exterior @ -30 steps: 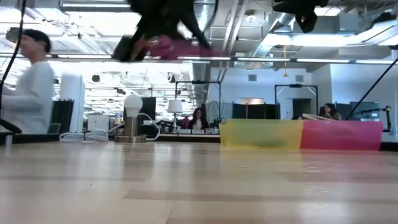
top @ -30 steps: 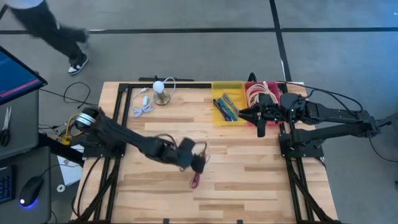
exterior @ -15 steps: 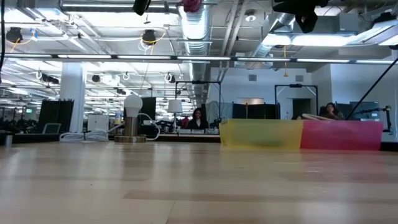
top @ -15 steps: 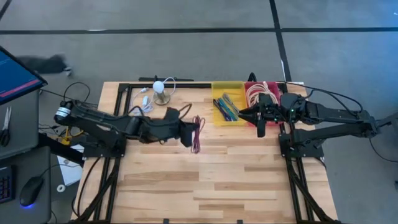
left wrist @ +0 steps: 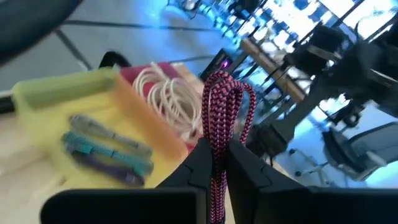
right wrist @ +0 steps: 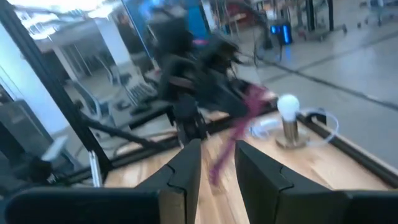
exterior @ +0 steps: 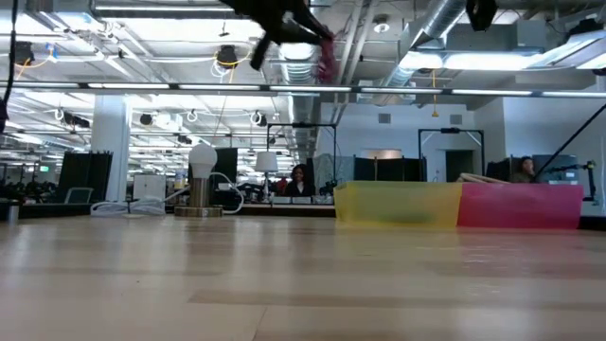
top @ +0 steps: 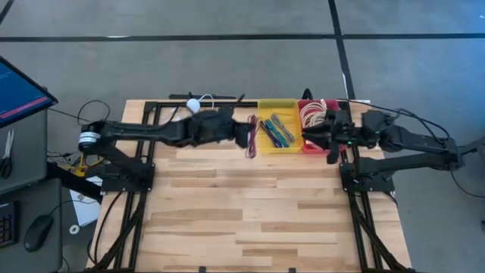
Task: Pick & Place USB Port
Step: Put the pink charger cable into the yellow bin
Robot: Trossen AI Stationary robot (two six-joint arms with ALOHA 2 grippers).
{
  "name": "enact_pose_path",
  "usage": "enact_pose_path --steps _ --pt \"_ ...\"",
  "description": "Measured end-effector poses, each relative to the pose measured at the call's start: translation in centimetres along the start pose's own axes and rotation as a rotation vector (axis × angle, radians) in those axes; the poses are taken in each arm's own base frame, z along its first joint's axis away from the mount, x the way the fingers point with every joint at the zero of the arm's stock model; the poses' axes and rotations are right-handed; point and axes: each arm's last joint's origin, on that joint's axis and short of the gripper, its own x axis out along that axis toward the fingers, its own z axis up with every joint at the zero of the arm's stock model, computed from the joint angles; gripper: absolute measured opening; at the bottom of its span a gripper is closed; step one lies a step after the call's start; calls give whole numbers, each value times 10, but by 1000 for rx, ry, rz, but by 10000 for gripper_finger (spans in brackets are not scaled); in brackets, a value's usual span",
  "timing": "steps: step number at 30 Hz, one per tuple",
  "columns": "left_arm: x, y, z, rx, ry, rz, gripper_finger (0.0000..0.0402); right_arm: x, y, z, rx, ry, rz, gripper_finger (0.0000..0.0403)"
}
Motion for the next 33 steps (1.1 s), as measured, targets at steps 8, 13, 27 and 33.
enact_pose_path --steps 8,13,27,33 --pt "61 40 0 -50 -74 -89 24 -25 1 7 4 -81 25 91" --pt "90 61 -15 -72 -97 -71 24 -31 1 8 5 -98 30 91" --pt "123 104 -40 -89 -113 100 22 -31 1 8 5 -97 30 91" --pt "126 106 -44 -87 -115 103 22 -31 1 8 3 -94 29 91"
